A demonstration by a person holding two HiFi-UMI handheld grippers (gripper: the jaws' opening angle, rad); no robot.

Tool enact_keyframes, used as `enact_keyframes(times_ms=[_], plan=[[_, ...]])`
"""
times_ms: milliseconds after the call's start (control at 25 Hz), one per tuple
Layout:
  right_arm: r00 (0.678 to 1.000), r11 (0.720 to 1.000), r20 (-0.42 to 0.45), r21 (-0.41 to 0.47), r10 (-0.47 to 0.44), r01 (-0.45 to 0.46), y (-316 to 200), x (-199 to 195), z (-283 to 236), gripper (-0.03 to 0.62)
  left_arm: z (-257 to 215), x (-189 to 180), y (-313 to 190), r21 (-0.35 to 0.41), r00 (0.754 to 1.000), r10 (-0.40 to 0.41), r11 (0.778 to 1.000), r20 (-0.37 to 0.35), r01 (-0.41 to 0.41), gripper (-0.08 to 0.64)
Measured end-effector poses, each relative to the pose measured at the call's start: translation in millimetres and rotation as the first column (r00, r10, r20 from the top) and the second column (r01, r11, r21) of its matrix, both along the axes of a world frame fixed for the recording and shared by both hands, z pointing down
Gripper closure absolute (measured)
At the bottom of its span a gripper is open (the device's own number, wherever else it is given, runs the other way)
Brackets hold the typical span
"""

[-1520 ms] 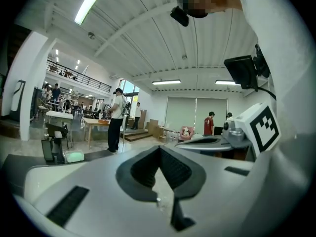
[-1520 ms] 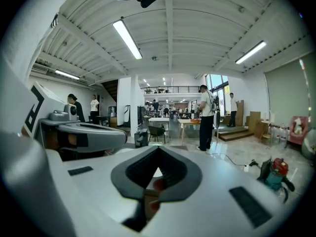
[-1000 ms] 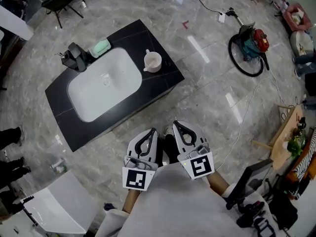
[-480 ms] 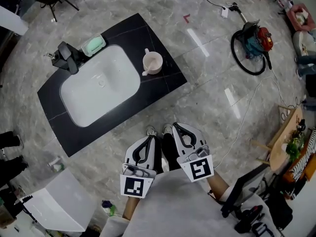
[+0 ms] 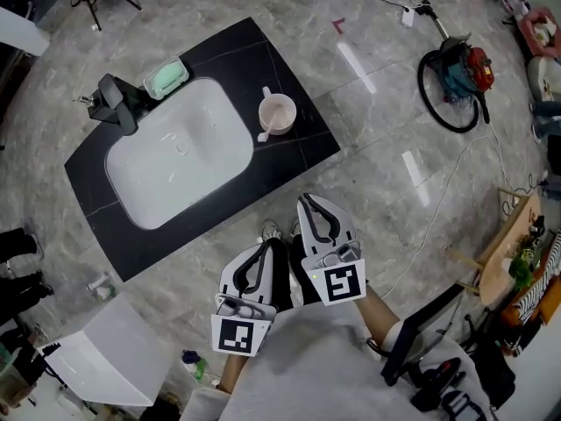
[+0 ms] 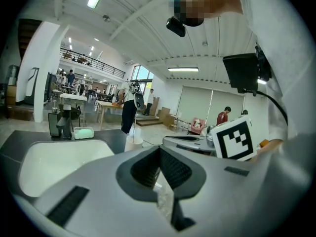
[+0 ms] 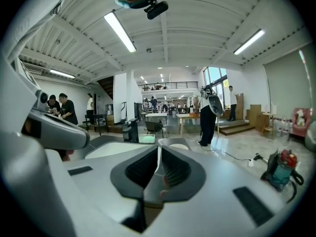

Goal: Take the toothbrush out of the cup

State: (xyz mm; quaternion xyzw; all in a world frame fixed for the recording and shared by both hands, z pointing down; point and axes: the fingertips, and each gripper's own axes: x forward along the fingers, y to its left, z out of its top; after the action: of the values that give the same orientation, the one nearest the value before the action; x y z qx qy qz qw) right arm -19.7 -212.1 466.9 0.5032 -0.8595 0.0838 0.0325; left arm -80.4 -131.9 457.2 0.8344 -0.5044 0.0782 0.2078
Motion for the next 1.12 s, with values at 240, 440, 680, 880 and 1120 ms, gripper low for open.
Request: enact_keyframes(times_ms=[240, 440, 680, 880, 1120], plan=[[0.998, 0.999, 0.031, -0.013, 0.053, -0.053, -27.6, -4.0, 16.1, 0.511, 14.6, -6.3, -8.0, -0.039, 1.000, -0.005, 0.999, 0.006, 0.005, 0.556], [0.995, 0.996, 0.044, -0.008, 0.091, -0.091, -47.6, -4.9, 29.0, 0.480, 27.5, -8.7, -15.0, -0.072, 1.000, 0.001, 0.997, 0.007, 0.000, 0.556], [0.993, 0.993, 0.016, -0.006, 0.115, -0.115, -68.9, -12.3, 54.2, 0.442, 44.4, -13.6, -24.2, -0.106, 1.000, -0.002, 0.994, -0.001, 0.002, 0.555], [0.992, 0.992, 0.009, -0.011, 0.125, -0.125, -85.0, -20.4, 66.8, 0.440, 56.6, -18.7, -27.7, -0.136, 1.000, -0.006, 0.991, 0.002, 0.006, 0.557], [0.990, 0.990, 0.006, 0.006, 0.143, -0.143, -99.9, -34.8, 74.5, 0.442, 63.0, -29.7, -30.3, -0.155, 1.000, -0.022, 0.988, 0.006, 0.023, 0.557]])
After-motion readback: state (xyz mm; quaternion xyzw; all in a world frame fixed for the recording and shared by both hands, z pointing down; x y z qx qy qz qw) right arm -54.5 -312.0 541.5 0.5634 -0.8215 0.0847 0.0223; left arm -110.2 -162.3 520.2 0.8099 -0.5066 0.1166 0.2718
